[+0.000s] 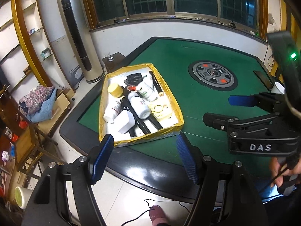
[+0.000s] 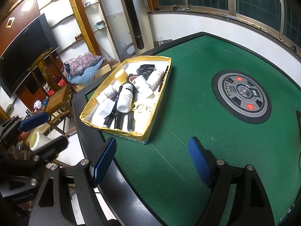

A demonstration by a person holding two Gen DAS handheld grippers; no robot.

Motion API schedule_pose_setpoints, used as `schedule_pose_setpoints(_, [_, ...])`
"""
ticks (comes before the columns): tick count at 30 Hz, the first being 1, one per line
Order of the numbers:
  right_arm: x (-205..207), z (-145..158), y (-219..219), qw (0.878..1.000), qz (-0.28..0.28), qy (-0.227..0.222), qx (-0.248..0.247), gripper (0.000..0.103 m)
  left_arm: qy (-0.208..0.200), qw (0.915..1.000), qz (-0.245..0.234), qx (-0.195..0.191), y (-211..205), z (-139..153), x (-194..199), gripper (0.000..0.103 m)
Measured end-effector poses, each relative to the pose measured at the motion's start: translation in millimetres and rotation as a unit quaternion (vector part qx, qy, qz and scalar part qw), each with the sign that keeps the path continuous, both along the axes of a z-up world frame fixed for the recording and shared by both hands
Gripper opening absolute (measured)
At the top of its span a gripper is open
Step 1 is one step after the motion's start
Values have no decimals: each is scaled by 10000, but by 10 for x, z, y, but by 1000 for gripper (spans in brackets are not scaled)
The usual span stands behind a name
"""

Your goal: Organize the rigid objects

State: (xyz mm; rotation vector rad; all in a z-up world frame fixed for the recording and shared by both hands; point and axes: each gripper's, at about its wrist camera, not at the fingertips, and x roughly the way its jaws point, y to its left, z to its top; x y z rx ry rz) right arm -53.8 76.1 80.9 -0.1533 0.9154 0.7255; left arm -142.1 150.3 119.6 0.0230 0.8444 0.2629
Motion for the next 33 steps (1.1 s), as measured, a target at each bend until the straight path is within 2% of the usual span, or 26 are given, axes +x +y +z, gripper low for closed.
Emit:
schedule_pose_setpoints(5, [-73, 3, -19, 9997, -33, -192, -154, 77, 129, 9999, -33, -10, -50, -138, 68, 69])
schedule_pose_setpoints(8, [-56, -17, -84, 9999, -114, -80, -91, 77, 171, 9998, 56, 53, -41, -186, 99, 69])
schedule_pose_setpoints(17, [-70, -21, -157, 9993, -288, -132, -173, 77, 172, 9994, 302, -28, 93, -219, 112, 69])
schedule_pose_setpoints(33, [-159, -46, 29, 9994, -115, -175, -285, 77, 182, 9978, 638, 5, 313, -260, 19, 69])
